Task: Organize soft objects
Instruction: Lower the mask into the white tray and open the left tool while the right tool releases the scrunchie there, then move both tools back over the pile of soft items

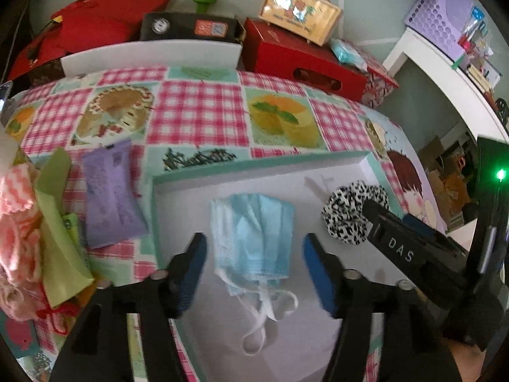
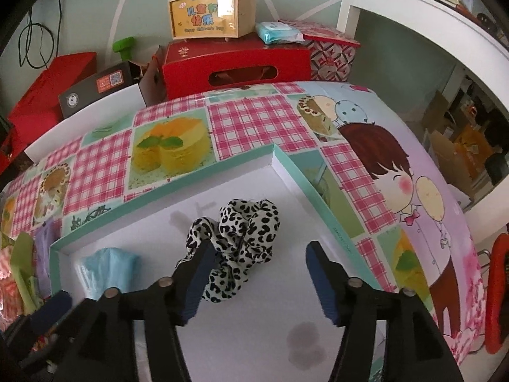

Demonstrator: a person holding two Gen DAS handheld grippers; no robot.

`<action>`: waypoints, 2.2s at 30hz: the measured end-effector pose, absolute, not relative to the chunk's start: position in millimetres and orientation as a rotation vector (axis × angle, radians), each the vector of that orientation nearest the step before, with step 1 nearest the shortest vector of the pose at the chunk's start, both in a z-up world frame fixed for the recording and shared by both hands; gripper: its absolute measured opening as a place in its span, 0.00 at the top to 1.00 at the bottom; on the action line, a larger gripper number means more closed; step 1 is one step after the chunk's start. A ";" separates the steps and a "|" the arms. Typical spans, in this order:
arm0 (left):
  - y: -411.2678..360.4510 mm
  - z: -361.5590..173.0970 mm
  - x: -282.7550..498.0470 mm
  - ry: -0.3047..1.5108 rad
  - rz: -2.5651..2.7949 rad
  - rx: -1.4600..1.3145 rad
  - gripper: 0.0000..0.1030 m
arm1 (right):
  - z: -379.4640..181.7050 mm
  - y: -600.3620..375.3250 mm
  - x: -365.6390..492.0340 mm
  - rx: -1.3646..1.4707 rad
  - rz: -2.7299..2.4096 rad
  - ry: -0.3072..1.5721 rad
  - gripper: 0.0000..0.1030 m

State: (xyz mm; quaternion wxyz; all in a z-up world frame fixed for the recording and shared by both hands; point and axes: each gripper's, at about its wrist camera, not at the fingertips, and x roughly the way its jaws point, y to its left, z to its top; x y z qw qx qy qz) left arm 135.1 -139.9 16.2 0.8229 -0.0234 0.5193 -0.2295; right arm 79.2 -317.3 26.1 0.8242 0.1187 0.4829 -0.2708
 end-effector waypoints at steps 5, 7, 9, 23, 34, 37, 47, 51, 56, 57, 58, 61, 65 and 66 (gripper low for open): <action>-126.5 27.3 137.7 1.060 -0.464 -0.058 0.33 | 35.2 -316.1 74.5 0.269 -0.590 0.958 0.20; -121.1 30.3 138.3 1.047 -0.459 -0.060 0.31 | 38.8 -316.3 72.0 0.291 -0.589 0.927 0.15; -117.3 31.6 139.6 1.040 -0.461 -0.073 0.28 | 41.1 -315.0 70.9 0.294 -0.590 0.917 0.15; -91.8 43.8 141.4 0.934 -0.441 -0.123 0.08 | 42.5 -301.0 70.5 0.263 -0.563 0.908 0.00; -64.9 55.8 145.4 0.898 -0.451 -0.234 0.08 | 50.4 -281.3 74.8 0.148 -0.598 0.909 0.00; -56.1 57.9 147.2 0.892 -0.444 -0.260 0.08 | 49.5 -281.7 75.3 0.164 -0.607 0.925 0.00; -27.6 68.3 151.9 0.876 -0.405 -0.250 0.08 | 61.2 -258.0 79.2 0.166 -0.583 0.802 0.00; -2.0 76.7 154.1 0.856 -0.363 -0.255 0.08 | 73.8 -241.5 84.9 0.160 -0.556 0.753 0.00; 40.1 85.7 157.6 0.811 -0.258 -0.247 0.08 | 91.8 -215.1 92.1 0.182 -0.463 0.691 0.00; 50.9 86.2 158.6 0.804 -0.236 -0.251 0.08 | 94.6 -209.3 93.9 0.185 -0.444 0.682 0.00; 59.7 86.2 160.0 0.800 -0.216 -0.257 0.08 | 96.7 -203.6 95.5 0.189 -0.426 0.677 0.00; 96.8 87.1 161.7 0.783 -0.120 -0.307 0.08 | 101.5 -188.8 102.2 0.197 -0.359 0.671 0.00; 137.5 83.3 161.0 0.780 -0.015 -0.355 0.08 | 103.7 -160.7 113.7 0.190 -0.260 0.678 0.00; 146.3 81.4 160.9 0.785 0.014 -0.361 0.08 | 101.8 -154.5 116.5 0.182 -0.240 0.690 0.00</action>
